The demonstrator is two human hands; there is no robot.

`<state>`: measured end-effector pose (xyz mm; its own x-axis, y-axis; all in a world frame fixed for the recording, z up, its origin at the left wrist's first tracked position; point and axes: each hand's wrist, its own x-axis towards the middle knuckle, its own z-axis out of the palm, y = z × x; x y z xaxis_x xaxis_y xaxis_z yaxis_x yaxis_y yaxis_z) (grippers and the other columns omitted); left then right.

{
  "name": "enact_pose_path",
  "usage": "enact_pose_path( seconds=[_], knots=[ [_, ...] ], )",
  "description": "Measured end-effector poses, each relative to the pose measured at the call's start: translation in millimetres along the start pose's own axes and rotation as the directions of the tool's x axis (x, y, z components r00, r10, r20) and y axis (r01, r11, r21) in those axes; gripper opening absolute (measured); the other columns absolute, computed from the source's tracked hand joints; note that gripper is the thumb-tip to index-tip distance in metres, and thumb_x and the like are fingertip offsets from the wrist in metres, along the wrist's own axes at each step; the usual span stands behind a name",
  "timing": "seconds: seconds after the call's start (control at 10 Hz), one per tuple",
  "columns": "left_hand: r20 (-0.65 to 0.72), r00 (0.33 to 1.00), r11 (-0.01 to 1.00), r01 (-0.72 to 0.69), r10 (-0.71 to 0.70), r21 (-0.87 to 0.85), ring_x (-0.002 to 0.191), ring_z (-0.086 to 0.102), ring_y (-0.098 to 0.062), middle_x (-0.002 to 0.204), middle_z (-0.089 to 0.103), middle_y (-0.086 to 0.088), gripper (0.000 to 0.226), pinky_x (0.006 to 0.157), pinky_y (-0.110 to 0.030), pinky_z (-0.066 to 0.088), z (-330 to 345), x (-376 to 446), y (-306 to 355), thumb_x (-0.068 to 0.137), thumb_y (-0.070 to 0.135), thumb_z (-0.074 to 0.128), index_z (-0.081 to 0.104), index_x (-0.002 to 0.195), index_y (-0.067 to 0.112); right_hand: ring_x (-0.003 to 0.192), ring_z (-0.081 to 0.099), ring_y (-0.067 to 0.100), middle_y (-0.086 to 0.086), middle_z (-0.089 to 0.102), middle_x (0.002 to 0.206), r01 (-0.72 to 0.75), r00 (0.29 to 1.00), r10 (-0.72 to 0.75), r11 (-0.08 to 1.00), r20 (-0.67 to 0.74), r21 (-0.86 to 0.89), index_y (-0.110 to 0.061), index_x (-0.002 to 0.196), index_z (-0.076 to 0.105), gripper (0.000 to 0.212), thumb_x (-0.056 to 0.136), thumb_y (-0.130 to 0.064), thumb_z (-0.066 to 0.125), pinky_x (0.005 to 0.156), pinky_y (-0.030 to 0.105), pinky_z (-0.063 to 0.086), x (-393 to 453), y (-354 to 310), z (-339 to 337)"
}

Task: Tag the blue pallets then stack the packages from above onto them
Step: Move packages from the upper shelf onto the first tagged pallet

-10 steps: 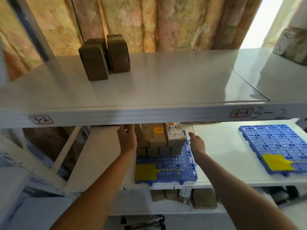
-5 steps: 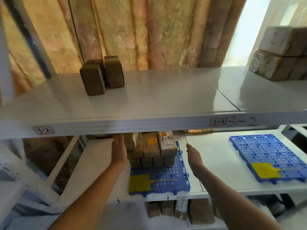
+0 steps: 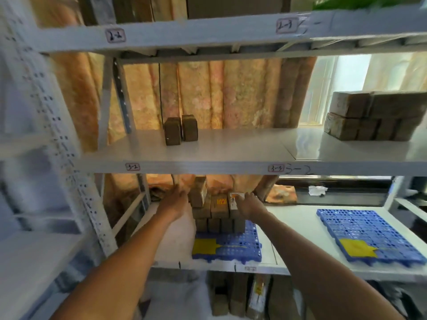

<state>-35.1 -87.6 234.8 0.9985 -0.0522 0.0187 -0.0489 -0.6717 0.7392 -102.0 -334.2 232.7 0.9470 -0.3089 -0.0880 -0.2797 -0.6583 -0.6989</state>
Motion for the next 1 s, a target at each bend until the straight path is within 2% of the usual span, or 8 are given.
enact_pose_path(
  seconds=[0.1,0.2,0.3,0.4,0.5,0.6,0.7,1.0],
  knots=[
    [-0.067,0.990,0.989,-0.117,0.123,0.091,0.118,0.058,-0.035,0.129,0.061,-0.016,0.049,0.104,-0.050,0.046,-24,-48,30,0.107,0.043,0.020,0.056,0.123,0.014,0.138,0.049,0.035,0.017,0.050,0.151,0.089,0.996,-0.089,0.994,0.015,-0.057,-0.006,0.151,0.044,0.056,0.108,-0.041,0.041,0.111,0.040,0.040,-34,-17,-4],
    [-0.037,0.978,0.969,-0.197,0.205,0.152,0.129,0.053,-0.035,0.144,0.055,-0.015,0.057,0.108,-0.052,0.043,-34,-74,37,0.105,0.050,0.013,0.046,0.143,0.024,0.141,0.047,0.034,0.014,0.048,0.154,0.206,0.979,-0.204,0.967,0.030,-0.147,-0.014,0.152,0.045,0.050,0.109,-0.037,0.037,0.113,0.044,0.040,-66,-34,-3],
    [-0.033,0.972,0.967,-0.229,0.234,0.109,0.133,0.051,-0.032,0.151,0.050,-0.013,0.054,0.108,-0.048,0.041,-46,-84,45,0.104,0.052,0.013,0.042,0.145,0.031,0.148,0.036,0.037,0.017,0.037,0.161,0.245,0.969,-0.234,0.954,0.081,-0.176,-0.021,0.156,0.041,0.050,0.110,-0.036,0.030,0.119,0.051,0.033,-85,-55,-5],
    [-0.104,0.962,0.967,-0.250,0.253,0.040,0.103,0.059,-0.025,0.122,0.064,-0.013,0.044,0.091,-0.042,0.044,-58,-83,53,0.104,0.048,0.017,0.054,0.106,0.025,0.143,0.041,0.036,0.018,0.043,0.156,0.242,0.970,-0.241,0.960,0.026,-0.138,-0.011,0.152,0.043,0.058,0.107,-0.048,0.039,0.116,0.046,0.034,-87,-75,-12],
    [-0.219,0.929,0.954,-0.290,0.298,0.072,0.116,0.061,-0.030,0.122,0.065,-0.007,0.049,0.093,-0.042,0.046,-68,-78,60,0.105,0.050,0.017,0.059,0.112,0.026,0.133,0.052,0.033,0.012,0.054,0.149,0.337,0.933,-0.348,0.934,-0.090,-0.119,-0.015,0.147,0.049,0.060,0.103,-0.053,0.037,0.110,0.045,0.042,-87,-90,-21],
    [-0.380,0.864,0.940,-0.338,0.330,0.046,0.129,0.056,-0.028,0.143,0.058,-0.012,0.070,0.109,-0.045,0.044,-77,-62,69,0.103,0.058,0.014,0.052,0.141,0.014,0.135,0.054,0.027,0.006,0.055,0.152,0.432,0.873,-0.417,0.902,-0.252,0.004,-0.020,0.150,0.049,0.059,0.104,-0.053,0.033,0.115,0.044,0.042,-78,-106,-29],
    [-0.437,0.849,0.938,-0.344,0.297,-0.031,0.135,0.052,-0.029,0.150,0.053,-0.012,0.070,0.105,-0.039,0.039,-88,-30,74,0.101,0.059,0.016,0.046,0.148,0.016,0.147,0.042,0.023,0.003,0.044,0.161,0.469,0.844,-0.430,0.882,-0.320,0.054,-0.017,0.158,0.040,0.060,0.107,-0.049,0.038,0.120,0.039,0.031,-51,-120,-36],
    [-0.279,0.951,0.972,-0.183,0.137,-0.145,0.150,0.034,-0.028,0.166,0.031,-0.012,0.059,0.122,-0.041,0.026,-113,108,73,0.110,0.042,0.018,0.028,0.160,0.013,0.149,0.038,0.036,0.015,0.035,0.165,0.303,0.942,-0.253,0.923,-0.220,0.238,-0.015,0.164,0.025,0.069,0.108,-0.054,0.034,0.119,0.042,0.030,83,-178,-40]
  ],
)
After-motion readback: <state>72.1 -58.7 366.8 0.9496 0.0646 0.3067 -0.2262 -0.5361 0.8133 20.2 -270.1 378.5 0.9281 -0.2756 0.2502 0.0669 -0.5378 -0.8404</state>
